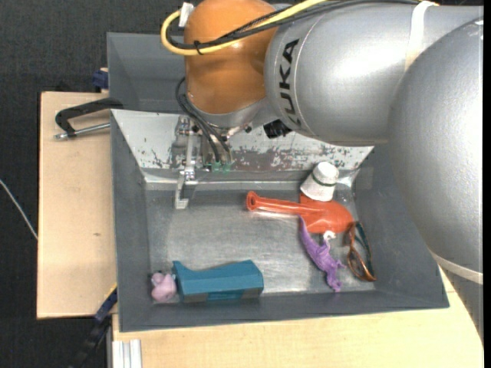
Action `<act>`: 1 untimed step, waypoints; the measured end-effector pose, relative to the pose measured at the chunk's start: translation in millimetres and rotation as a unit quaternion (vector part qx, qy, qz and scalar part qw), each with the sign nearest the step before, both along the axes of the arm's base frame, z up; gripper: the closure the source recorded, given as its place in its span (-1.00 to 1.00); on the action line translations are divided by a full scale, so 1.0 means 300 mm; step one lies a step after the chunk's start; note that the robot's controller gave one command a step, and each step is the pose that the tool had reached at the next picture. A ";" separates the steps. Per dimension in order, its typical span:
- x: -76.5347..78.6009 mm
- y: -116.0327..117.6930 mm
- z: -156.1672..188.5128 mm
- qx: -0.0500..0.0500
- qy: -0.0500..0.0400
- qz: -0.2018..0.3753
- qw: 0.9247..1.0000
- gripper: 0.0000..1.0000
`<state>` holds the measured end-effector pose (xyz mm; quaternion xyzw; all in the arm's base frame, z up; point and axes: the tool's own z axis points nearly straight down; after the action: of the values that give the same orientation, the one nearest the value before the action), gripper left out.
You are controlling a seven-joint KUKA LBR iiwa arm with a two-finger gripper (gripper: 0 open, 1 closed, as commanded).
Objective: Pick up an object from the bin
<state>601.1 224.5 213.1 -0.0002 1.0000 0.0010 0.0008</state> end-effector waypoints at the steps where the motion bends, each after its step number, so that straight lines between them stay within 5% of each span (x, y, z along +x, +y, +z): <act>1: 0.007 -0.001 -0.128 0.001 -0.004 0.053 0.999 -1.00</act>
Offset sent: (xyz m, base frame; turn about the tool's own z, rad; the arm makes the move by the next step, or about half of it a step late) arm -0.0111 -0.0450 -0.0447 0.1802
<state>603.2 224.2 174.7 -0.0532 0.9986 0.0020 0.0049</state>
